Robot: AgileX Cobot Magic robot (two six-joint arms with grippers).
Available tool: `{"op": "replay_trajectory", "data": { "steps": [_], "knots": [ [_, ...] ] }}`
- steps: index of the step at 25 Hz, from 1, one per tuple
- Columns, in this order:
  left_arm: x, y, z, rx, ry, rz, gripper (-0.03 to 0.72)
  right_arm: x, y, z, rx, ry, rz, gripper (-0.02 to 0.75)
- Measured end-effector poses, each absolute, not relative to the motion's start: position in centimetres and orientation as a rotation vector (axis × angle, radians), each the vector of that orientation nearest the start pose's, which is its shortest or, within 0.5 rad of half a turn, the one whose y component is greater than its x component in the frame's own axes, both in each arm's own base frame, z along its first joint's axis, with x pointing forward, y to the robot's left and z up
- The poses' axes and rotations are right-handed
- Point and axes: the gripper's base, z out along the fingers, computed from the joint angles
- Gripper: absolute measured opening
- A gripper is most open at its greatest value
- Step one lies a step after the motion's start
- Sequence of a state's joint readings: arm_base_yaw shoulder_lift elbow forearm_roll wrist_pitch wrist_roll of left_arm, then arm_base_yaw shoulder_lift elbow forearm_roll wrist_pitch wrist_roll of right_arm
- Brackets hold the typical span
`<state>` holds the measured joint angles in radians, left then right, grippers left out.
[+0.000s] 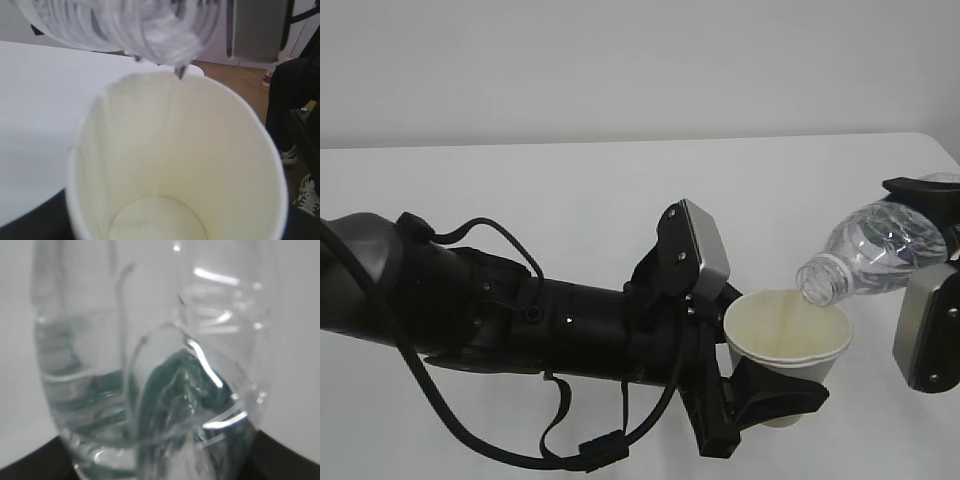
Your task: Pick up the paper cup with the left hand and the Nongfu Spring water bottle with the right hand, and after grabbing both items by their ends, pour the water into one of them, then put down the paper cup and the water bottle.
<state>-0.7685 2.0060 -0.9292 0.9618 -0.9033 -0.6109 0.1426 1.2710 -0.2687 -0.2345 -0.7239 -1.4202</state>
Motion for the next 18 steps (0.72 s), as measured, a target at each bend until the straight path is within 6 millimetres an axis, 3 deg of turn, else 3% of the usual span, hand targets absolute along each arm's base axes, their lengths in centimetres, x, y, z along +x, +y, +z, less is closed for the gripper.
{"op": "replay_trajectory", "data": {
  "steps": [18],
  "knots": [
    [22.91, -30.29, 14.06, 1.273, 1.546, -1.102, 0.474, 20.77, 4.41, 20.05, -1.504, 1.106, -0.903, 0.428]
  ]
}}
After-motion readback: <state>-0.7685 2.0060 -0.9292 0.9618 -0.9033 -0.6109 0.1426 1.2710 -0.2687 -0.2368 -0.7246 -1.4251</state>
